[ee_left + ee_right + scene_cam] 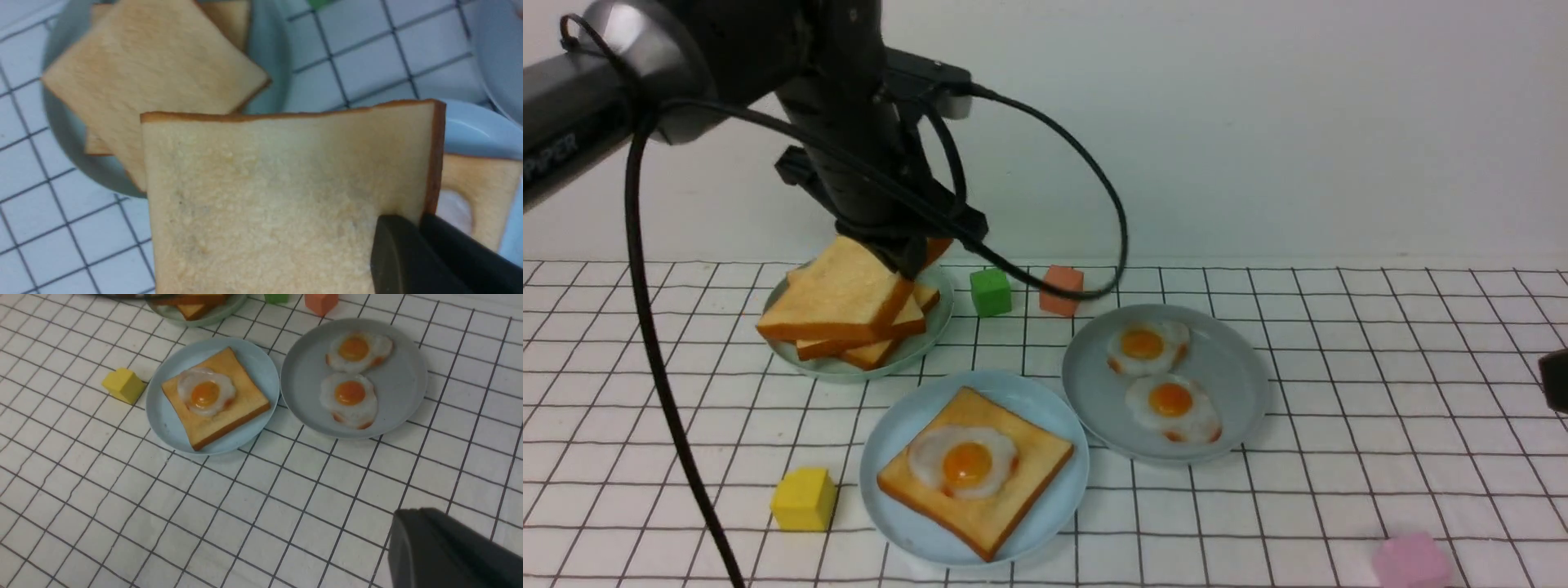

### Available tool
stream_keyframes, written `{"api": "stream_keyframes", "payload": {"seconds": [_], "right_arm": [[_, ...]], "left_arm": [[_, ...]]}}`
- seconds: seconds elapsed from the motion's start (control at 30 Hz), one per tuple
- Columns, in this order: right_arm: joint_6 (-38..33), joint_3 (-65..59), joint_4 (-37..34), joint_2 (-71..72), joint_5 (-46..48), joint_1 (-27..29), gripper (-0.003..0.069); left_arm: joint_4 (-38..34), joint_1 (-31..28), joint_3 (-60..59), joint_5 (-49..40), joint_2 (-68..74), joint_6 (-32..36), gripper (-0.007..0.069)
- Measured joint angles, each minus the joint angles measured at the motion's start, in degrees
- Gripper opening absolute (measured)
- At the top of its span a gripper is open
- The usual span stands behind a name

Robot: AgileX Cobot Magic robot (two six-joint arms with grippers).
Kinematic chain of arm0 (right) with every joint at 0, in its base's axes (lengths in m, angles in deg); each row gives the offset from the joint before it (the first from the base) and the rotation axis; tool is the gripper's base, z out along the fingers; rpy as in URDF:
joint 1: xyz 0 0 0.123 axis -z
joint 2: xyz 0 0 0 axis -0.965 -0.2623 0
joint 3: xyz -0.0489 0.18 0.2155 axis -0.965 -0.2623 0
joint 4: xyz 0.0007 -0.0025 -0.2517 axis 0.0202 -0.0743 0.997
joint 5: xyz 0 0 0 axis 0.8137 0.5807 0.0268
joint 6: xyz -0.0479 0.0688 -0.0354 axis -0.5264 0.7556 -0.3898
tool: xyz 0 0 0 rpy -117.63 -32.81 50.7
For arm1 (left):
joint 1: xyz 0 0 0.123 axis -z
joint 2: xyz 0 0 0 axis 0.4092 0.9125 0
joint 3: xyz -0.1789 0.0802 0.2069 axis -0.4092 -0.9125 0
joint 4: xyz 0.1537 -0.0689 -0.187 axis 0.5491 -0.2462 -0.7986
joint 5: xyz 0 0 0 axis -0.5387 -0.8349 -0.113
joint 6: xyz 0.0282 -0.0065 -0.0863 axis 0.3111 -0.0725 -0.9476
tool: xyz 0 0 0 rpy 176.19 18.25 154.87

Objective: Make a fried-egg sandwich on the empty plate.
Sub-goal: Use the left arm to place a slice of bread on the fried egg in the middle

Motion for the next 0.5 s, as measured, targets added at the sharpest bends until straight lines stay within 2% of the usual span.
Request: {"api": "stream_keyframes", "payload": {"seconds": [0.2, 0.5], "right_arm": [[0.00, 0.00, 0.20, 2.81, 1.52, 0.00, 0.0022], [0.00, 0.00, 0.15, 3.15, 2.39, 0.00, 0.0029]], "left_arm": [[3.30, 9.48, -14.07, 7.41, -3.18, -6.39, 0.0006], [3.96, 12.54, -18.66, 16.67, 0.65, -7.65, 0.0006]]}}
